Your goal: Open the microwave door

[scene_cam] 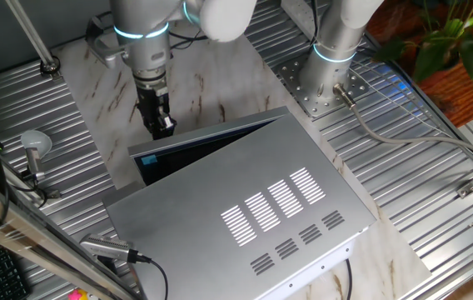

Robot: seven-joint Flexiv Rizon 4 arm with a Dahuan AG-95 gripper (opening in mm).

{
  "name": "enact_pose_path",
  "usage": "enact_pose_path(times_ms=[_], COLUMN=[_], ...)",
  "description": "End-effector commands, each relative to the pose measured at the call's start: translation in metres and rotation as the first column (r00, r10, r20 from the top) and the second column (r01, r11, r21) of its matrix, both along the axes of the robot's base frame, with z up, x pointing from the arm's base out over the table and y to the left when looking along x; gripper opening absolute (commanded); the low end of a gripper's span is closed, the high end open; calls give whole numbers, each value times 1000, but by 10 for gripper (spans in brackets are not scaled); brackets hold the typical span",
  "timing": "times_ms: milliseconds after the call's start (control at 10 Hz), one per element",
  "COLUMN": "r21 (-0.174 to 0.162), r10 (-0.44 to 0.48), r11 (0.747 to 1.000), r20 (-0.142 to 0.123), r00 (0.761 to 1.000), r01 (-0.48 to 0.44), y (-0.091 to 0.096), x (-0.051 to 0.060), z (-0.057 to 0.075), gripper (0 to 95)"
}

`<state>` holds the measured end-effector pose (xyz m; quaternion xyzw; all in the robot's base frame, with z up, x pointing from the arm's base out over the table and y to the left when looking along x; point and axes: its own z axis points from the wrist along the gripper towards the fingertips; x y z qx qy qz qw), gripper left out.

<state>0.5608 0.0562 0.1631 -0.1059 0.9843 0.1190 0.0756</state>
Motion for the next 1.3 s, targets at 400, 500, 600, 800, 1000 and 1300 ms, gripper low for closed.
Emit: enact_pose_path(times_ms=[400,500,600,800,1000,1300], r21=[-23,-32,-64,-69,-76,-106], r10=[14,19,9,25,42,39], r11=[1000,999,998,997,996,993], r20=[-74,-85,-97,-99,-99,-117], r00=[997,996,995,995,994,992], r01=[-16,-21,-15,-32,-49,-52], y=[-4,-4,-4,-4,-4,-4], x=[-4,-4,-4,-4,-4,-4], z=[38,38,38,38,38,38], gripper=[380,380,190,190,190,190])
